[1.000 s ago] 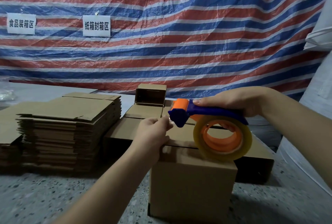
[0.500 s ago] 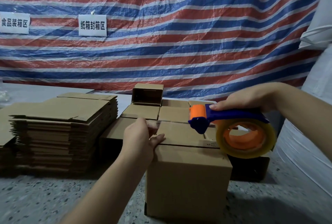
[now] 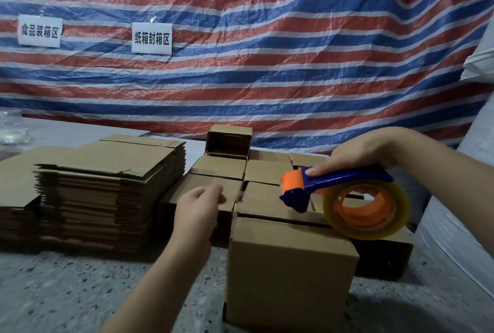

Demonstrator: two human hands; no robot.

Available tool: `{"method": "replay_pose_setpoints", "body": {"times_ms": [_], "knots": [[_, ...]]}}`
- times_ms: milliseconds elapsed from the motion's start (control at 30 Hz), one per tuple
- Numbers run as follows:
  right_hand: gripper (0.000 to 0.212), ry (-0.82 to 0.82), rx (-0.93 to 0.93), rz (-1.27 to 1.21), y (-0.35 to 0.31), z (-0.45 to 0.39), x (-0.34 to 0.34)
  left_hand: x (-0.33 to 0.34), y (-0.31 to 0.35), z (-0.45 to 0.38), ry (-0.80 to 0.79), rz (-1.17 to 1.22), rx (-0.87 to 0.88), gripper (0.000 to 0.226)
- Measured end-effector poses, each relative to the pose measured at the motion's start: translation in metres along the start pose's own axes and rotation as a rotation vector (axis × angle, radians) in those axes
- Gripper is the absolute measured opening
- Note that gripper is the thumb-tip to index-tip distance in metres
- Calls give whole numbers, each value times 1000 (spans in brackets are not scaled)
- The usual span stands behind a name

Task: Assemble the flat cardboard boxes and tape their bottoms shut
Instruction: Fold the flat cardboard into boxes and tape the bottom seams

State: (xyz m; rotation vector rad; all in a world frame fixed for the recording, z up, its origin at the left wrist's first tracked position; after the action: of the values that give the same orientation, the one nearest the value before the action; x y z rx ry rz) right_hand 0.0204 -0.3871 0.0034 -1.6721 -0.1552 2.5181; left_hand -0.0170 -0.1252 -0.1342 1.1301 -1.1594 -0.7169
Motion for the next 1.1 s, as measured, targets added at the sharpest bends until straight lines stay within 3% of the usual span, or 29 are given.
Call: {"method": "replay_pose_setpoints", "body": {"times_ms": [67,333,500,667,967,1100], "knots": [[101,-6,10,26,-4,0,0,-10,-7,-1,-41,-99,33,28],[96,-33,21,124,-20,0,3,-15,-24,7,-94,-51,-33,35],[111,-5,28,126,-18,-1,2,-18,-26,4,-120,-87,-78,32],[96,-31,19,125,-19,2,3,-17,-43,7,-202,-210,-153,48],[84,-19,45,117,-21,5,4,-15,-50,5,-175,-348,-72,45],[81,-23,40,101,-21,6,5,-14,-57,3,-189,-343,-180,51]]}}
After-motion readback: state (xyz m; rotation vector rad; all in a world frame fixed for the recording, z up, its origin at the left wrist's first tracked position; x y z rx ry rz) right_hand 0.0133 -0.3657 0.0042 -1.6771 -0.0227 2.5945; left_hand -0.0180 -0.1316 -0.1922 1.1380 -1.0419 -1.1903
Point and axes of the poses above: each hand's wrist, its own z-axis away from the middle knuckle, its own x-axis out of the palm, y = z × x, the point moved 4 cm from there along -z, towards the middle knuckle, and after that the axes turned 6 degrees about z, right-handed, at the moved point
